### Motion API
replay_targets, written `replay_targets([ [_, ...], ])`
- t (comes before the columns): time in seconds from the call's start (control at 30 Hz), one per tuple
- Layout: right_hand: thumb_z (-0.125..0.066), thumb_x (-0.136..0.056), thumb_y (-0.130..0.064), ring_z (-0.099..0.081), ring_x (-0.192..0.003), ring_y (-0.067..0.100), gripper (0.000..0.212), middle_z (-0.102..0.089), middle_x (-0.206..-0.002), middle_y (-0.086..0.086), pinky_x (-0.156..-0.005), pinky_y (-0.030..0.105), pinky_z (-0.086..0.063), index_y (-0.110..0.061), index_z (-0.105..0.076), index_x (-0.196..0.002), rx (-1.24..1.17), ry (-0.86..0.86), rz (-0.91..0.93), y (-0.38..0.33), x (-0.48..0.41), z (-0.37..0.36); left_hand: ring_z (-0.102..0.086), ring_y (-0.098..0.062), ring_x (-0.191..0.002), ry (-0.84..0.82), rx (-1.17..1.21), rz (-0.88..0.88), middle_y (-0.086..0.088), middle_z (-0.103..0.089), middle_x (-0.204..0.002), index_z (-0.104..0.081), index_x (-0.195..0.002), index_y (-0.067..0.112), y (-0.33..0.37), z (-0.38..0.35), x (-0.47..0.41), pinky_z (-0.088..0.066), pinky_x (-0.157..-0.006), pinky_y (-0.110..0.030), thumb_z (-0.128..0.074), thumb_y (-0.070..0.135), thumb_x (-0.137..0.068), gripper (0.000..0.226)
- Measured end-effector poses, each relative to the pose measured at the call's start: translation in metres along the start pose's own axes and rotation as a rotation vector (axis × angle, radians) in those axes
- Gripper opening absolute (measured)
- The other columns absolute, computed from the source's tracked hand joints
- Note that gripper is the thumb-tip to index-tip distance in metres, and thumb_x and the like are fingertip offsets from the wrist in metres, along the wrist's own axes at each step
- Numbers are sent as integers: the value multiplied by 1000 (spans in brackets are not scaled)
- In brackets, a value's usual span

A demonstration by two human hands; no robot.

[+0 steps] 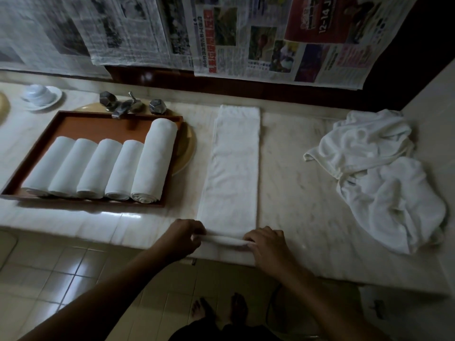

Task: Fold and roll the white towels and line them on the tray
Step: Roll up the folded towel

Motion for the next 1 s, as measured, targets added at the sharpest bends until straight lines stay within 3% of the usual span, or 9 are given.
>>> replay_targets([
  [0.1, -61, -97, -24, -59, -108, 17, 16, -70, -108, -11, -99, 39, -40, -31, -70, -109, -113, -25, -100, 14, -9, 5, -66, 0, -76, -51, 70, 150, 14, -73, -80, -82, -93, 24, -17, 5, -13, -54, -74, -25, -78, 16, -82, 14],
  [0.23, -71, -91, -39, -68, -92, 6, 16, -76, -99, -13, -91, 36, -54, -32, -79, -102, -264, 12, -176, 26, -14, 11, -65, 4, -72, -60, 198, 321, 18, -71, -75, -84, -92, 23, -31, 4, -20, -42, -63, -4, -84, 14, -80, 14],
  [0.33, -73, -89, -40, -68, -88, 4, 17, -76, -97, -12, -87, 34, -56, -32, -80, -102, -293, 0, -217, 27, -19, 11, -62, 2, -63, -58, 288, 400, 12, -71, -72, -83, -93, 16, -34, 0, -23, -43, -58, -6, -83, 8, -81, 15],
  [0.4, -74, -87, -38, -65, -89, 6, 13, -72, -96, -12, -86, 37, -56, -32, -78, -98, -267, 36, -222, 27, -21, 10, -64, -3, -68, -54, 296, 413, 3, -74, -79, -82, -93, 14, -31, 0, -24, -46, -58, -10, -82, 8, -82, 13],
  [0.5, -70, -90, -24, -57, -96, 14, 10, -62, -100, -10, -84, 39, -53, -32, -70, -97, -198, 95, -154, 17, -23, 9, -63, -12, -75, 66, 136, 331, 1, -69, -89, -76, -89, 21, -18, 7, -24, -50, -61, -21, -80, 12, -84, 11],
  [0.57, -68, -88, -7, -54, -96, 16, 23, -58, -102, -7, -78, 37, -53, -28, -68, -99, -131, 106, -57, 3, -23, 6, -56, -10, -75, 162, 22, 202, 5, -56, -93, -71, -92, 21, 0, 6, -21, -43, -60, -17, -75, 7, -87, 15],
  [0.67, -66, -74, 10, -56, -96, 21, 43, -57, -102, -5, -71, 38, -53, -23, -70, -101, -36, 102, 19, -14, -15, -4, -48, -9, -79, 152, -163, -6, 6, -50, -98, -66, -95, 21, 22, -16, -11, -48, -64, -23, -67, -3, -87, 25],
  [0.87, -48, -88, -13, -57, -95, 21, 35, -60, -106, -3, -75, 37, -53, -22, -69, -115, 12, 205, 47, -24, 3, -11, -48, -13, -89, 106, -297, -111, 3, -55, -105, -63, -110, 19, 24, -40, 6, -51, -74, -27, -79, 10, -69, 45],
  [1.0, -55, -87, -17, -56, -100, 21, 33, -58, -113, -4, -79, 36, -51, -25, -64, -118, 63, 209, 59, -21, 2, -14, -50, -19, -94, 38, -364, -190, 0, -54, -111, -62, -115, 17, 21, -37, 1, -50, -78, -33, -84, 13, -62, 58],
])
Point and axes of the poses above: each hand's wrist, its own x-axis away from the middle knuckle, its own z-axis out of the back of the hand, y = z × x, the point moved 7 cm from there along -x, towards the middle knuckle
